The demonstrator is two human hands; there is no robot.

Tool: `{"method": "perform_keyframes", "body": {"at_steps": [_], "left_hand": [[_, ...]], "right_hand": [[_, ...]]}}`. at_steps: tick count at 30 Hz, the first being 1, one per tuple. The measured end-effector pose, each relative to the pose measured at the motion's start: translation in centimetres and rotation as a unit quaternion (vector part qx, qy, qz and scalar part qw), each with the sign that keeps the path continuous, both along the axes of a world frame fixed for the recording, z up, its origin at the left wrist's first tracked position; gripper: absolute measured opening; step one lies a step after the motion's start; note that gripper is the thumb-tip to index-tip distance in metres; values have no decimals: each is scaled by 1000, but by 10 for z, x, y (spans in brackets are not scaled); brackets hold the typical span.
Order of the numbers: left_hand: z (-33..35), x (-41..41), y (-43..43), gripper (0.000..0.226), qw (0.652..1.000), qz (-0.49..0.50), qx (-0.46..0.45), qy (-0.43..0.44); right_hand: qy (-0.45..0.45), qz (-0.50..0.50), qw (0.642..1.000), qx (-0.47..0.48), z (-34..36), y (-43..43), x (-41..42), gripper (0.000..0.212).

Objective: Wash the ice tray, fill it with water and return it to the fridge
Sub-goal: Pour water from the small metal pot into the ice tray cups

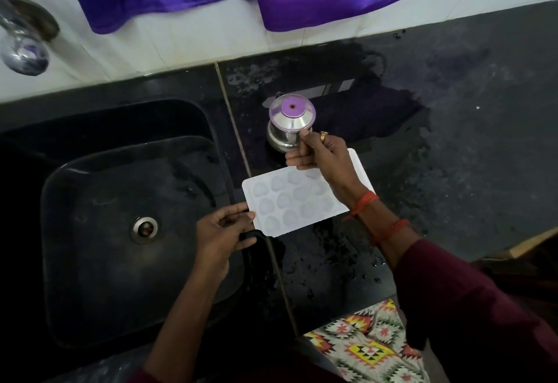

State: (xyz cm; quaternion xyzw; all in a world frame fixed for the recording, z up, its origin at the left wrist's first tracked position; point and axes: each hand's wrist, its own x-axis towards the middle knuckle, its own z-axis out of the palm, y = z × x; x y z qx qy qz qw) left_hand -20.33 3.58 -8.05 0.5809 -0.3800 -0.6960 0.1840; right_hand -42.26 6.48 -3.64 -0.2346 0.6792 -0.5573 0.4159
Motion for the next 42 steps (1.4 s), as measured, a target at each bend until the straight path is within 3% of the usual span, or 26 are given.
{"method": "perform_keyframes", "body": {"at_steps": [18,27,36,42], "left_hand": [[1,-1,2,17,1000,5,-7,-3],[1,-2,2,16,1000,7,-16,-2],[1,-3,2,15,1000,5,-22,3],[-2,-4,1,17,1000,7,-21,2]], "right_hand": [[0,9,1000,-4,-21,-27,-6,38],[-26,-6,1000,-1,-15,-32,-16,25],[19,-71,997,7,0,26,-52,18],[157,-147,972,100,-24,87,-77,3]]}}
